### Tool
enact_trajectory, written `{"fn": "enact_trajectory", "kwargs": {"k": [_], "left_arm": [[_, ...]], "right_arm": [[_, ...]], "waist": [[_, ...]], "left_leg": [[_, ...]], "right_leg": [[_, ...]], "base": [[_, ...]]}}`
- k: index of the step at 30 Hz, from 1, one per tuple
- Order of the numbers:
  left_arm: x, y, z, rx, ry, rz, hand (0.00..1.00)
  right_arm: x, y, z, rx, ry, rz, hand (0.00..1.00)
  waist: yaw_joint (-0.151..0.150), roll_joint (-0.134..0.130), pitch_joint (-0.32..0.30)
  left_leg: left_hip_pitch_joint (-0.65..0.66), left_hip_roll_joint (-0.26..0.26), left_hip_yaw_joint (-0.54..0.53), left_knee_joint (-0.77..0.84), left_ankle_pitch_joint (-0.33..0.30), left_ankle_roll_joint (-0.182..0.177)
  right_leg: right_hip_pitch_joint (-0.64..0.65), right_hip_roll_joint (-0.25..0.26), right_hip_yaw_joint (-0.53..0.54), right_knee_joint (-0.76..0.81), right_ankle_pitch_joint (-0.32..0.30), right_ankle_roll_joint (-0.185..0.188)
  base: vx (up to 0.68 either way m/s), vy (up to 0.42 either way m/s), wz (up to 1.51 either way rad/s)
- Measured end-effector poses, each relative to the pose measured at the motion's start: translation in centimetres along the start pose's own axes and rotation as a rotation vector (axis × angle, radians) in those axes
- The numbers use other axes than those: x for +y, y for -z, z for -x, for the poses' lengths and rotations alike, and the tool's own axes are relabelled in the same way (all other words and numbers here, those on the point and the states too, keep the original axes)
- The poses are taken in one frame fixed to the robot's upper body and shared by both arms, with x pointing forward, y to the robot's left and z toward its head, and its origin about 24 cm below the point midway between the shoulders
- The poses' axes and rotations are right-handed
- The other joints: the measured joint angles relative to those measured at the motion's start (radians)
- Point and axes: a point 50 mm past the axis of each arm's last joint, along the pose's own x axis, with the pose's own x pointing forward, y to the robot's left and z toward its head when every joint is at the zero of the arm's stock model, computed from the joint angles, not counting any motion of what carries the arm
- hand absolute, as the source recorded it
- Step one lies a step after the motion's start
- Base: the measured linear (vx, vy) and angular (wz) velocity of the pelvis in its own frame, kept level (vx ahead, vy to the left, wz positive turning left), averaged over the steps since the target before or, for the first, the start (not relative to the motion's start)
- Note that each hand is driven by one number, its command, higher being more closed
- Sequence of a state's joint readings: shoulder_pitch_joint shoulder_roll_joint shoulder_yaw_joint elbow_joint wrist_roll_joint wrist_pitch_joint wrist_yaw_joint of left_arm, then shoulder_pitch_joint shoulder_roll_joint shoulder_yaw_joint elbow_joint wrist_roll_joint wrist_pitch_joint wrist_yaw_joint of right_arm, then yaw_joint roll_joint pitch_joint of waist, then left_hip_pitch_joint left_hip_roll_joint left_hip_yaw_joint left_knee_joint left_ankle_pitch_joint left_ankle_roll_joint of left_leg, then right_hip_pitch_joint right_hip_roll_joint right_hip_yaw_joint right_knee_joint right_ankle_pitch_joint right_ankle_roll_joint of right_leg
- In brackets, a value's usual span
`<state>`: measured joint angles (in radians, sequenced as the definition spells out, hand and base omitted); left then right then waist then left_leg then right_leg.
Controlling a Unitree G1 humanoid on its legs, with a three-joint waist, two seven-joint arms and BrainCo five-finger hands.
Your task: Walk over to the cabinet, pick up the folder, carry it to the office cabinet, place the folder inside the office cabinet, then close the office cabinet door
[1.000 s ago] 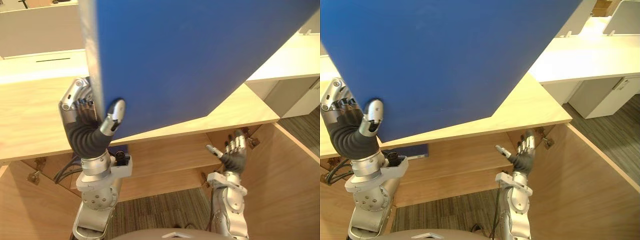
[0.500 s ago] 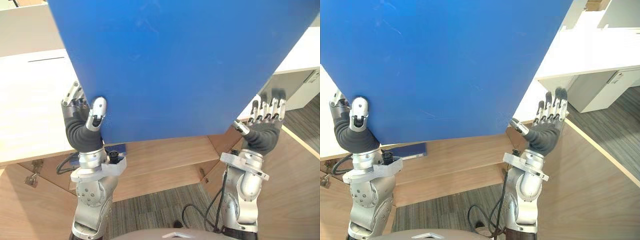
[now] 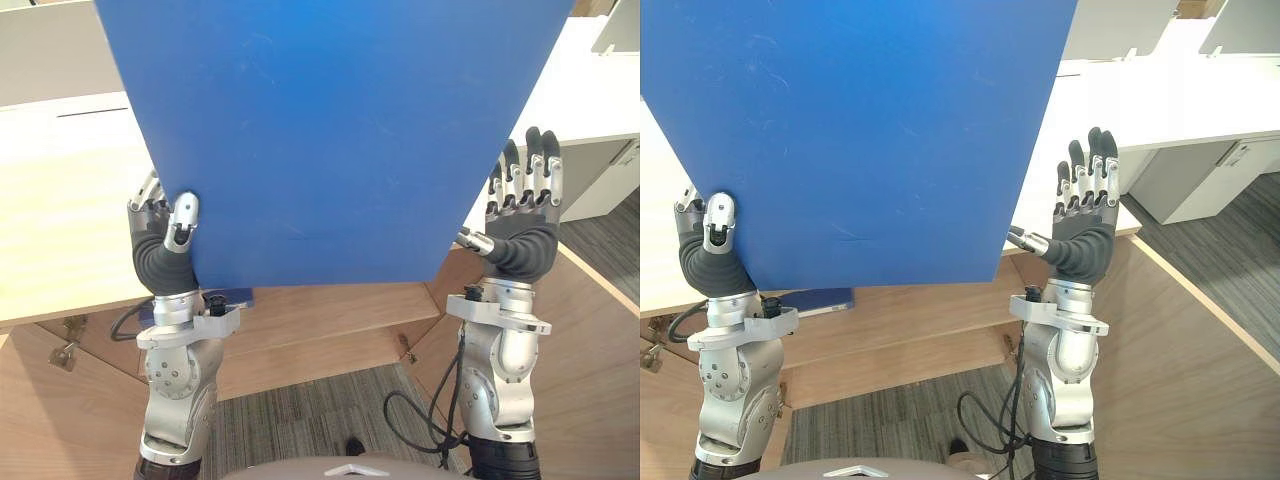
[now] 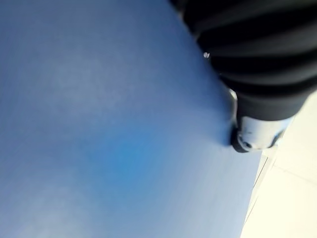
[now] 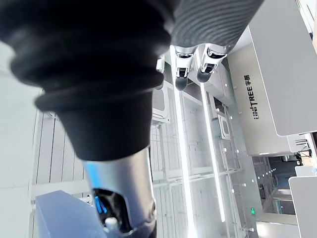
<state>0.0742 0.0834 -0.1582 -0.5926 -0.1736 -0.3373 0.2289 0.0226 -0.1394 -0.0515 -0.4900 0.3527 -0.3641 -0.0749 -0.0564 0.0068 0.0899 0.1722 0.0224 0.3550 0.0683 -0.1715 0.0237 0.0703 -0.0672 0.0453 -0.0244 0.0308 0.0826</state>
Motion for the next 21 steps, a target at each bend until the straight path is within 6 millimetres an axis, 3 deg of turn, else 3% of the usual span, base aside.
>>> {"fn": "enact_trajectory", "kwargs": {"k": [10,16,21], "left_arm": [[1.3,1.3,0.1,0.044,0.011,-0.128,1.0],[3.7,0.5,-0.3,0.004,-0.09,-0.216,1.0],[4.4,0.4,-0.5,0.0,-0.123,-0.237,1.0]], "right_arm": [[-0.9,1.4,-0.5,0.072,-0.036,0.02,0.0],[-4.0,2.7,0.0,0.143,0.072,0.098,0.0],[-4.6,2.4,0.0,0.135,0.1,0.098,0.0]], "waist": [[-0.001,-0.002,-0.001],[-0.002,-0.005,-0.003],[-0.002,-0.01,-0.006]], "left_leg": [[-0.016,-0.003,-0.011,0.001,0.003,0.004],[-0.02,-0.006,-0.028,-0.001,0.004,0.005],[-0.029,-0.01,-0.044,-0.001,0.008,0.011]], "right_leg": [[0.001,-0.004,-0.009,-0.024,0.015,0.0],[0.005,-0.008,-0.029,-0.026,0.016,-0.001],[0.005,-0.014,-0.042,-0.03,0.022,-0.002]], "base": [[-0.03,-0.032,0.03],[-0.03,-0.031,0.09],[-0.04,-0.03,0.09]]}}
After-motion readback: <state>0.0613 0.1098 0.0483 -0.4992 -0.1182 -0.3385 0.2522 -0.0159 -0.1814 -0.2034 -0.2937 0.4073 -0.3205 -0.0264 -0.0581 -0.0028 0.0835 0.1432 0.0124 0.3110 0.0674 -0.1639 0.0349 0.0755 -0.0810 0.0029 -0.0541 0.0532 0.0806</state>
